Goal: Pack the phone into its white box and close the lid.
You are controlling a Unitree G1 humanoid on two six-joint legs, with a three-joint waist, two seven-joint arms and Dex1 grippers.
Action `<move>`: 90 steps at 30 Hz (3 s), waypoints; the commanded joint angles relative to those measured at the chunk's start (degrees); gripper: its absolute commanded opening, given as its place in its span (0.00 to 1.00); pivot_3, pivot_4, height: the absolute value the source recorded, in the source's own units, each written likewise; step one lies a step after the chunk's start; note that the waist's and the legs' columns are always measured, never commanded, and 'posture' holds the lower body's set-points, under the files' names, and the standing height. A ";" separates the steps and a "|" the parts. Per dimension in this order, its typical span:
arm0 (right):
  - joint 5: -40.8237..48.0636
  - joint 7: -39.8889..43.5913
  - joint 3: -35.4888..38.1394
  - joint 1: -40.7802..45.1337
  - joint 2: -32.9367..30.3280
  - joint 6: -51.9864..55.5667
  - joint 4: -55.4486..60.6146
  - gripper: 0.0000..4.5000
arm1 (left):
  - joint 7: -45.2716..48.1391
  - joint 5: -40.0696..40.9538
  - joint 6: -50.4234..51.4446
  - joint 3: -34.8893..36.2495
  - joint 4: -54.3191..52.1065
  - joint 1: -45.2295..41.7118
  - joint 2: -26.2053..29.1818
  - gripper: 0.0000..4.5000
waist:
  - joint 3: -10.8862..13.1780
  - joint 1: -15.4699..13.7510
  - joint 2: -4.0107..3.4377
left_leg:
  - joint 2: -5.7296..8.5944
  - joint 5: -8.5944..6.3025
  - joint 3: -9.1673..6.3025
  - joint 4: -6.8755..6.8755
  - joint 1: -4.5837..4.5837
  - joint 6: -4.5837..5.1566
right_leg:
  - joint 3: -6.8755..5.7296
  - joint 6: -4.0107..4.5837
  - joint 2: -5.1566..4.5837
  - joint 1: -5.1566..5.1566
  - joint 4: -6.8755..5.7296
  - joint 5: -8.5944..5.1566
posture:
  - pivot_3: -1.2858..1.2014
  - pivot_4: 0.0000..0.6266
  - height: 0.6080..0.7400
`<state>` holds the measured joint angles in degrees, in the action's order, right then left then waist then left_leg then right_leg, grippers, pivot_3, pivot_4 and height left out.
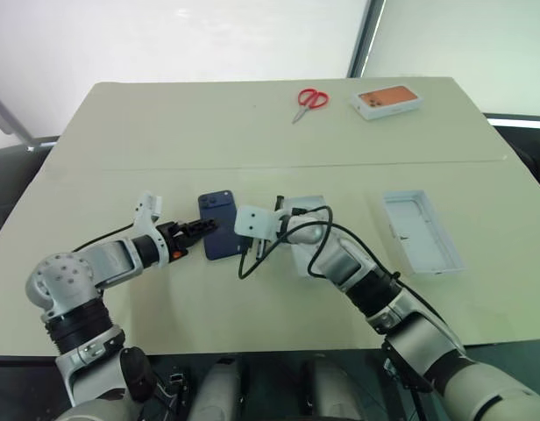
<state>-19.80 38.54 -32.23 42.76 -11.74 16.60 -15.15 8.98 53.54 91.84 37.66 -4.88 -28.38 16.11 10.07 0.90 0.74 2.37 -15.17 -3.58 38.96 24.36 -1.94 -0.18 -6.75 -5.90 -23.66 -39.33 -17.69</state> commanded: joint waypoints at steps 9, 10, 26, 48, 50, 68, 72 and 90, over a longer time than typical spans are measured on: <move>-0.75 0.19 -1.05 -0.47 3.19 -2.28 -1.45 0.01 | -0.41 6.24 0.66 0.37 -3.71 -1.21 -3.45 1.00 | 0.00 -0.05 0.00 | 0.00 0.01 -0.01 0.00 -0.01 -0.01 | 0.00 0.00 0.00 0.01 0.00 0.00 | 0.52 0.24 0.68; -0.85 0.28 -0.95 -0.45 3.22 -2.36 -1.57 0.01 | -0.83 6.19 0.66 0.71 -3.56 -1.33 -3.77 1.00 | 0.00 -0.06 0.01 | 0.00 0.01 -0.01 0.00 -0.01 -0.01 | 0.00 0.00 0.00 0.01 0.00 0.00 | 0.52 0.24 0.68; -1.72 0.89 -0.36 -1.45 3.20 -2.91 -1.40 0.01 | -2.43 6.81 0.66 4.40 -3.13 -4.28 -6.53 1.00 | -0.01 -0.10 0.02 | 0.01 0.00 -0.01 0.00 -0.01 -0.01 | -0.01 0.00 0.00 0.04 0.02 0.00 | 0.52 0.24 0.68; -2.21 0.86 0.58 -1.24 2.80 -3.21 -1.10 0.01 | -2.15 1.45 -0.70 1.55 -1.62 -0.84 -1.03 1.00 | -0.02 0.12 0.03 | -0.01 0.00 -0.01 -0.04 -0.06 -0.02 | 0.00 0.00 0.02 0.06 0.03 0.00 | 0.52 0.24 0.68; -2.24 0.77 0.98 -0.92 2.54 -3.18 -0.66 0.01 | -1.94 1.16 -1.16 1.38 -1.37 -0.93 -0.15 1.00 | -0.02 0.13 0.03 | -0.01 0.00 -0.01 -0.06 -0.06 -0.02 | 0.00 0.00 0.02 0.05 0.03 0.00 | 0.52 0.24 0.68; -7.01 -0.02 -1.71 1.21 1.94 -9.05 -3.29 0.01 | 0.73 -2.81 -1.04 -7.23 -2.13 -0.46 2.72 1.00 | -0.01 0.17 0.03 | -0.02 0.03 -0.01 -0.11 -0.06 -0.06 | 0.00 0.00 0.02 0.02 0.04 0.00 | 0.52 0.24 0.68; -5.94 0.62 -1.26 0.91 2.96 -9.13 -3.60 0.01 | 0.19 -1.89 0.28 -6.90 -2.74 -0.35 -0.68 1.00 | -0.02 0.17 0.03 | -0.02 0.03 -0.01 -0.11 -0.07 -0.06 | 0.00 0.00 0.02 0.03 0.05 0.00 | 0.52 0.24 0.68; -5.10 2.10 -0.22 -1.21 4.00 -9.01 -2.95 0.01 | -5.83 3.12 0.66 -0.27 -1.84 -1.44 -6.94 1.00 | -0.04 0.16 0.06 | -0.03 0.03 -0.02 -0.14 -0.20 -0.06 | 0.00 0.00 0.03 0.18 0.10 0.00 | 0.52 0.24 0.68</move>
<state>-25.58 39.67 -31.27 42.34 -8.77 7.98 -19.27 3.48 55.70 91.98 37.08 -6.72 -29.31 8.47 10.03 1.06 0.80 2.34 -15.14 -3.60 38.81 24.15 -2.00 -0.19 -6.75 -5.87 -23.48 -39.23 -17.69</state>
